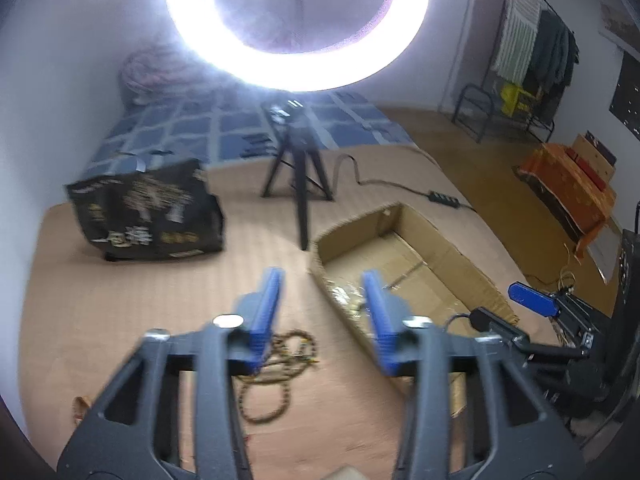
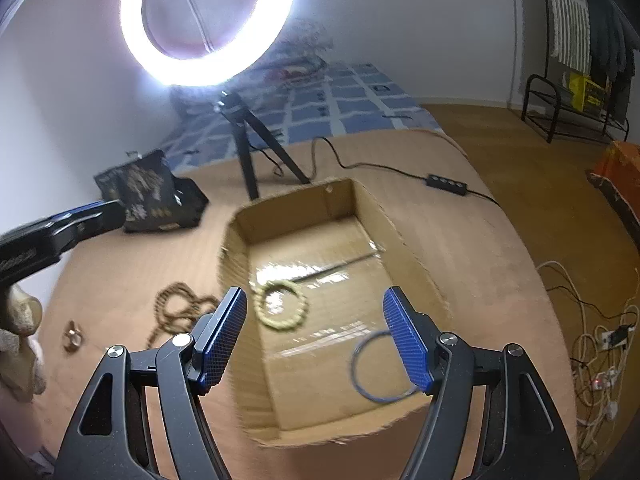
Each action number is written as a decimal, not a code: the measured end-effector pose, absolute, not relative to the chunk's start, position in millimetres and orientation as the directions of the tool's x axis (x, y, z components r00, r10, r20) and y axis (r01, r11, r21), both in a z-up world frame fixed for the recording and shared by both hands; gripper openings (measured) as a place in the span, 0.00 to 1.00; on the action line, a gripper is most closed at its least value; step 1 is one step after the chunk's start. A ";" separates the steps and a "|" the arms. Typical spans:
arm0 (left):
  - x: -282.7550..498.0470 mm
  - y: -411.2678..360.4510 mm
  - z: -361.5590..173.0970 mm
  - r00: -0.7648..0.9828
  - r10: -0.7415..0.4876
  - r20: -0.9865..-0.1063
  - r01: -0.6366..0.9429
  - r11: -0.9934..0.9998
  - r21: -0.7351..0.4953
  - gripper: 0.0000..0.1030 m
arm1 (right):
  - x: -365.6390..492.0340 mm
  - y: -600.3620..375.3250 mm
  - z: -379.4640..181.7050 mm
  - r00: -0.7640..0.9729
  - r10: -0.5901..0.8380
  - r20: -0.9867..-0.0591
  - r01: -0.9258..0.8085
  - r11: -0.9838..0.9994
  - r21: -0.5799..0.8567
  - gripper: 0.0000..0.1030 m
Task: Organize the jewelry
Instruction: 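Move the left tool to the leather watch while the right tool moves to the wooden mala, then grasp the brown leather watch with the left tool while the right tool grasps the wooden bead mala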
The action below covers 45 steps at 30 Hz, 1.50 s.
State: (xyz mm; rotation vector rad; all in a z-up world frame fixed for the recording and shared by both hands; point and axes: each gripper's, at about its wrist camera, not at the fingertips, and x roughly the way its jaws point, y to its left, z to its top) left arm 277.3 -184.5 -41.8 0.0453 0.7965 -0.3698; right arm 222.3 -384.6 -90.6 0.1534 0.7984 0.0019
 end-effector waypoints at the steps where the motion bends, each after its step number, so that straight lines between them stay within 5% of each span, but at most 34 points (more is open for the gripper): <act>1: 275.6 -176.7 -38.0 0.649 -0.298 -0.700 0.332 0.939 -0.091 0.51 | 223.0 -380.7 -87.6 0.705 0.069 -0.706 0.051 0.988 0.148 0.69; 13: 245.4 -40.5 -23.7 0.710 -0.169 -0.684 0.156 0.984 -0.081 0.57 | 234.9 -311.5 -81.4 0.705 0.168 -0.689 -0.066 0.983 0.172 0.74; 25: 231.5 103.1 -87.6 0.619 -0.030 -0.785 -0.100 0.988 -0.116 0.57 | 240.2 -247.7 -118.8 0.615 0.185 -0.766 -0.166 0.981 0.104 0.74; 45: 231.7 155.1 -197.7 0.428 -0.112 -0.897 -0.192 0.959 -0.211 0.56 | 269.3 -207.1 -192.8 0.459 0.151 -0.875 -0.156 0.984 0.088 0.74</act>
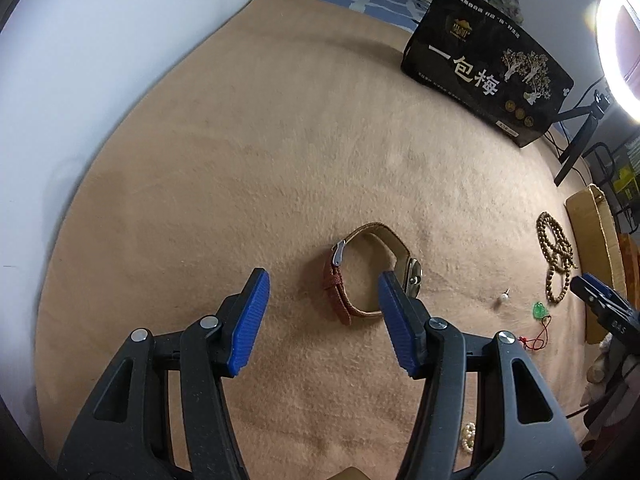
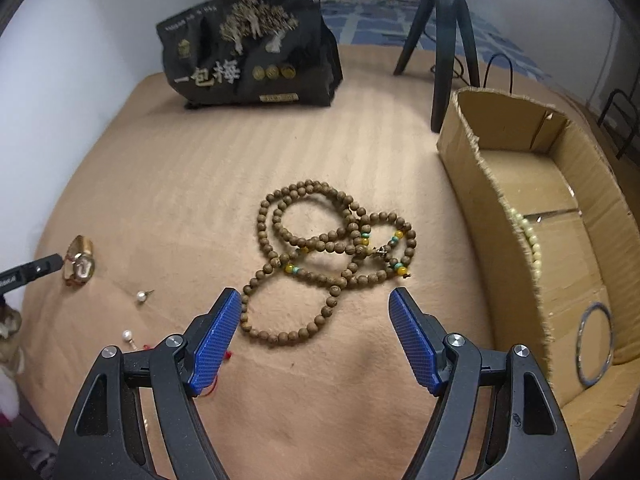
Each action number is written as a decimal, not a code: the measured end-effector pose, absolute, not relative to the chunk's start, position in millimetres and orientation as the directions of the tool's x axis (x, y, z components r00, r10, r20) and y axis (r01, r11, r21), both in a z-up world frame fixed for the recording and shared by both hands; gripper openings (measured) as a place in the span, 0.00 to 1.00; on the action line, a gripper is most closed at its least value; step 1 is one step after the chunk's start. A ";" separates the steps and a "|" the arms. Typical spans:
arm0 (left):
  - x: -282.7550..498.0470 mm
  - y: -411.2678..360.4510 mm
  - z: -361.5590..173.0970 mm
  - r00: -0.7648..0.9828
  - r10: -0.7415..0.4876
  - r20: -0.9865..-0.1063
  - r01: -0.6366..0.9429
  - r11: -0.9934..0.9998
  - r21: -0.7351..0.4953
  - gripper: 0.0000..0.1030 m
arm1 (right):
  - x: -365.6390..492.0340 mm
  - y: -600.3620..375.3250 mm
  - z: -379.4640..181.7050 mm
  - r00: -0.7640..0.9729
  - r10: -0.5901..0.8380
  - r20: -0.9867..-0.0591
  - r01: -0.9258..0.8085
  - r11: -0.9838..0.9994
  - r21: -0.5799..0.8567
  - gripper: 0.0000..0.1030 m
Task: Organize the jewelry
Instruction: 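Grasp the brown leather watch with the left tool while the right tool grasps the wooden bead mala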
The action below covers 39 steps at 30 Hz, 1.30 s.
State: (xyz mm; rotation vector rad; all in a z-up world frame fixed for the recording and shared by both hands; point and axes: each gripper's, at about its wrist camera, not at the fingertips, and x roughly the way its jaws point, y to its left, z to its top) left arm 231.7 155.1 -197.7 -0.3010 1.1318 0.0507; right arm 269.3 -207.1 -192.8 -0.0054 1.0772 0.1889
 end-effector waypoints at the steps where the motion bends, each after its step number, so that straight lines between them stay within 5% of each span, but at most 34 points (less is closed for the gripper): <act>1: 231.8 155.7 -200.2 0.427 -0.119 -0.897 -0.191 0.957 -0.217 0.54 | 271.4 -206.5 -195.4 0.455 0.148 -0.878 -0.150 0.985 0.088 0.74; 26: 250.0 137.4 -224.6 0.408 -0.094 -0.908 -0.137 0.977 -0.163 0.39 | 316.5 -176.3 -234.3 0.475 0.015 -0.880 -0.125 0.991 -0.051 0.77; 33: 252.3 138.5 -226.0 0.407 -0.085 -0.910 -0.141 0.978 -0.155 0.11 | 312.9 -172.4 -230.1 0.493 0.042 -0.869 -0.168 0.985 -0.048 0.12; 39: 250.3 137.0 -223.8 0.421 -0.070 -0.905 -0.140 0.980 -0.141 0.08 | 304.3 -173.8 -225.7 0.484 0.083 -0.871 -0.188 0.982 -0.011 0.10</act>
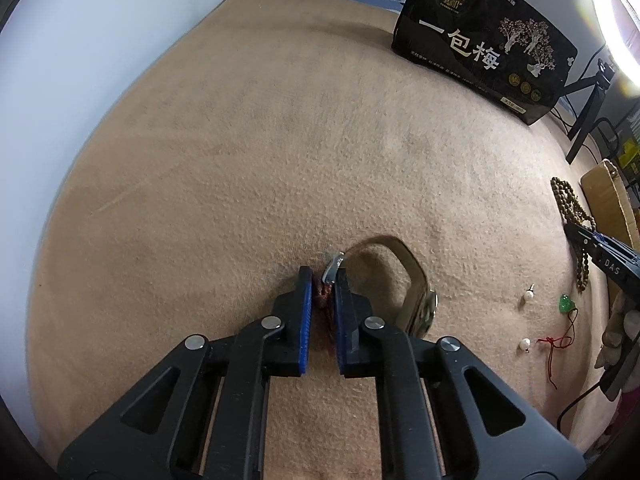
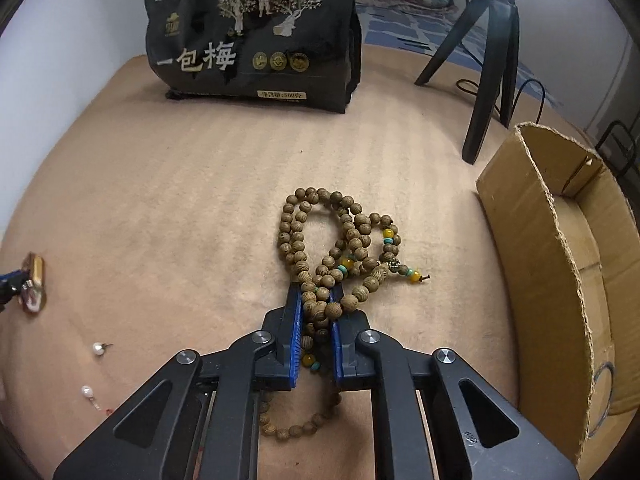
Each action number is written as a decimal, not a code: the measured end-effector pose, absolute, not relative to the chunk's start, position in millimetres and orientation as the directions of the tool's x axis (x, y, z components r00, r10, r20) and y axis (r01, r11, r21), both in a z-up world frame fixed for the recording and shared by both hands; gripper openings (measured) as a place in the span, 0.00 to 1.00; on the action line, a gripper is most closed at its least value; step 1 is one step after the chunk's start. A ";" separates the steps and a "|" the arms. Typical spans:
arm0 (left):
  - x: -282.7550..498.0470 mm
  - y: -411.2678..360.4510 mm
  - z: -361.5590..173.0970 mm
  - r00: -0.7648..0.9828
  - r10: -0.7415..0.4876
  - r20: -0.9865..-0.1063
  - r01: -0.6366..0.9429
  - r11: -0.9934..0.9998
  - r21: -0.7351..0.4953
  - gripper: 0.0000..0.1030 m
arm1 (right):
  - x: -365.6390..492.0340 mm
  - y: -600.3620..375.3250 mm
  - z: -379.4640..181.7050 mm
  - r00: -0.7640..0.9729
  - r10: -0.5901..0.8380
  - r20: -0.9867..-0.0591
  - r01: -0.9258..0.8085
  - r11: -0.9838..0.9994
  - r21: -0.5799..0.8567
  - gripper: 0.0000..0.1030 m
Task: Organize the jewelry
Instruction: 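Grasp the brown leather watch with the left tool while the right tool grasps the wooden bead mala, then lift and carry the watch with the left tool into the box while the right tool releases the mala there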
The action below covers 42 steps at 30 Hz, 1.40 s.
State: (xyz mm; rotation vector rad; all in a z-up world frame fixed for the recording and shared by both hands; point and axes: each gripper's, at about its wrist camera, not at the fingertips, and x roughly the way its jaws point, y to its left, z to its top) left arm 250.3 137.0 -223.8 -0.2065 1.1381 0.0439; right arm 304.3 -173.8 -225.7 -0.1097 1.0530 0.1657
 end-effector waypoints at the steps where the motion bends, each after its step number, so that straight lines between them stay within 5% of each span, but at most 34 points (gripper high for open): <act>1: 249.7 137.0 -222.9 0.424 -0.066 -0.903 -0.141 0.980 -0.138 0.08 | 303.3 -176.5 -223.4 0.482 0.098 -0.870 -0.185 0.983 0.008 0.10; 24: 216.6 128.4 -154.7 0.545 -0.088 -0.834 -0.113 0.978 -0.177 0.07 | 271.3 -193.0 -104.5 0.648 0.294 -0.703 -0.255 0.953 0.163 0.10; 42: 208.4 45.5 -85.9 0.610 -0.203 -0.766 0.061 0.976 -0.210 0.07 | 225.3 -248.7 -31.2 0.765 0.289 -0.576 -0.250 0.957 0.147 0.10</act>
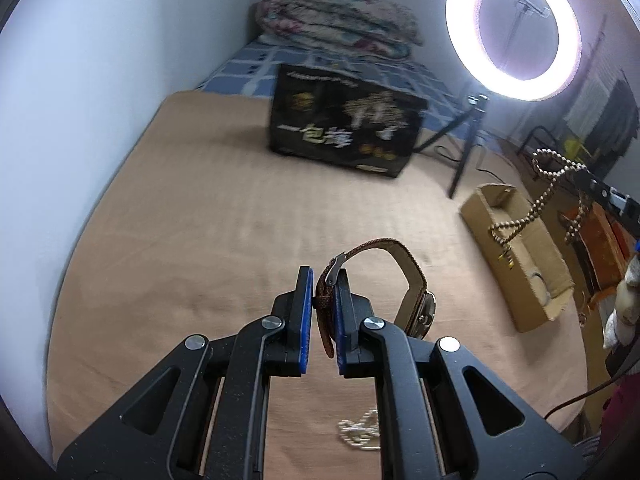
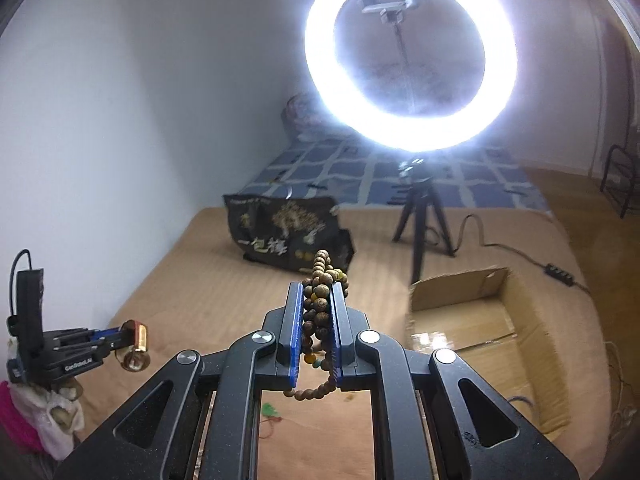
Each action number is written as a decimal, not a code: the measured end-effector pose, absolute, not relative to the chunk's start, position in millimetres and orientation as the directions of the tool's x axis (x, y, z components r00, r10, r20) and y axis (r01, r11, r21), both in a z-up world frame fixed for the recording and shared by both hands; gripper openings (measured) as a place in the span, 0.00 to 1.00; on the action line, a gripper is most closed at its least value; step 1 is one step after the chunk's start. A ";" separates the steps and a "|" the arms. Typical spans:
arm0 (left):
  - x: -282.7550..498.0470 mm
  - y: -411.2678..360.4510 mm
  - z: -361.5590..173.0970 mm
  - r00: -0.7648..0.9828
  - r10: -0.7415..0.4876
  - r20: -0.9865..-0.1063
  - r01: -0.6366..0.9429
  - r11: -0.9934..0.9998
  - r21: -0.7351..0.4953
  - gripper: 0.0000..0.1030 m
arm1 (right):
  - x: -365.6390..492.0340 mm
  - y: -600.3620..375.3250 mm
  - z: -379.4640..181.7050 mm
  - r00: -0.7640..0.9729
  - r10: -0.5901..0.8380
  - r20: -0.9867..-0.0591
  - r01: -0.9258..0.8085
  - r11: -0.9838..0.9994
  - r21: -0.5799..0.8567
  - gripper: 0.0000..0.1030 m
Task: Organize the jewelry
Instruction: 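Lift and carry the watch with the left tool into the box while the right tool releases the mala there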
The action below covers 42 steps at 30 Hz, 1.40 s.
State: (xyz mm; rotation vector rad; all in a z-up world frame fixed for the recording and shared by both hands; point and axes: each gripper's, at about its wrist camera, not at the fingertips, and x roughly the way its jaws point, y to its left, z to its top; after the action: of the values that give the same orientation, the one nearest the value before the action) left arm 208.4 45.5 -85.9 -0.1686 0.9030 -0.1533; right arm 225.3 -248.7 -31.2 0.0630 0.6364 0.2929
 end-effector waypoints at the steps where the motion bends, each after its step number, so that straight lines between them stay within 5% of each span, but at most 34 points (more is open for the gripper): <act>1: 208.2 36.5 -82.4 0.610 -0.216 -0.763 0.079 0.974 -0.213 0.07 | 223.2 -255.5 -28.1 0.772 0.280 -0.571 -0.241 0.960 0.146 0.10; 21: 218.1 -134.2 -67.1 0.528 -0.423 -0.736 0.334 0.901 -0.278 0.07 | 212.7 -368.5 -30.2 0.805 0.113 -0.583 -0.057 0.992 0.113 0.10; 42: 251.4 -250.7 -112.6 0.420 -0.468 -0.777 0.390 0.867 -0.311 0.07 | 241.3 -417.5 -80.4 0.739 0.094 -0.667 0.029 0.985 0.171 0.10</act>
State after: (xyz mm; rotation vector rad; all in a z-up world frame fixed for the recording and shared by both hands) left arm 251.4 -250.7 -112.6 -0.0869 1.0020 -0.5389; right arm 241.3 -417.5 -80.4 0.1750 0.7393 0.0362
